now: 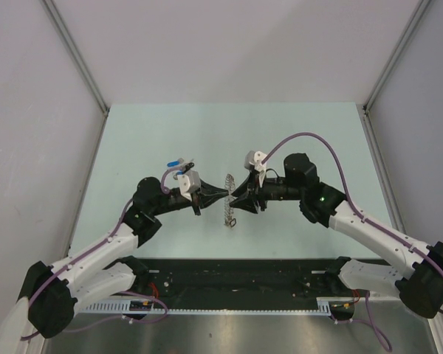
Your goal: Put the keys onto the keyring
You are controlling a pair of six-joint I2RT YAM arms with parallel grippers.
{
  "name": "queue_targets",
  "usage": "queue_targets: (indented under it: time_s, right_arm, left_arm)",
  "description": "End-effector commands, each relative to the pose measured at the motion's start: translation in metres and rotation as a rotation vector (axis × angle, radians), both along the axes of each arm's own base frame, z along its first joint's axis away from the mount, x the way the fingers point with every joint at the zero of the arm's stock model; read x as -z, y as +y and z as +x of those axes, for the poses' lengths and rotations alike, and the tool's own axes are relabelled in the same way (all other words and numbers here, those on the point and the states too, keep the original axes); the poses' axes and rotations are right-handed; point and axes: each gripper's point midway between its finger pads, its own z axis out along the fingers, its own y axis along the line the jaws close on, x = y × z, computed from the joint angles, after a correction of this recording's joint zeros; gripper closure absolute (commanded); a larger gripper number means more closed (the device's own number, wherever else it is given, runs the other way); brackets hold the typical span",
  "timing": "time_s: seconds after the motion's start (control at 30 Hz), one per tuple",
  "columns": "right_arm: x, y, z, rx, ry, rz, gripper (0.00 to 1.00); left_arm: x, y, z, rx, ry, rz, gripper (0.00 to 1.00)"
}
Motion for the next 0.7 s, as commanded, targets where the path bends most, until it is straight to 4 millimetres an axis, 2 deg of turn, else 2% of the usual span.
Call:
queue_targets:
  time_s: [0.0, 0.07, 0.17, 0.27, 0.33, 0.47, 0.57, 0.67]
  right_arm:
    - [-0.021, 0.007, -0.026, -0.124, -0.067, 0.053, 0.65]
    - [-0.021, 0.008, -0.035, -0.171, -0.056, 0.058, 0.71]
    - [-0.013, 0.008, -0.037, -0.170, -0.025, 0.027, 0.73]
    - [-0.004, -0.001, -0.023, -0.068, -0.031, -0.024, 0.72]
    - [-0.009, -0.011, -0.002, 0.074, -0.066, -0.039, 0.66]
    - [-0.028, -0.021, 0.012, 0.175, -0.151, 0.003, 0.58]
    - [-0.039, -0.022, 0.015, 0.190, -0.191, 0.048, 0.59]
    - [-0.035, -0.017, 0.019, 0.185, -0.185, 0.048, 0.63]
  left_arm:
    - [-0.025, 0.003, 0.012, -0.082, 0.024, -0.071, 1.00]
    - [-0.026, 0.003, 0.015, -0.095, 0.050, -0.081, 1.00]
    - [-0.027, 0.003, 0.019, -0.119, 0.101, -0.083, 1.00]
    - [-0.031, 0.003, 0.020, -0.133, 0.133, -0.094, 1.00]
    - [-0.030, 0.005, 0.020, -0.141, 0.148, -0.089, 1.00]
    - [-0.028, 0.006, 0.015, -0.127, 0.152, -0.086, 1.00]
    - [-0.026, 0.006, 0.013, -0.121, 0.162, -0.083, 1.00]
    - [-0.027, 0.006, 0.011, -0.117, 0.177, -0.089, 1.00]
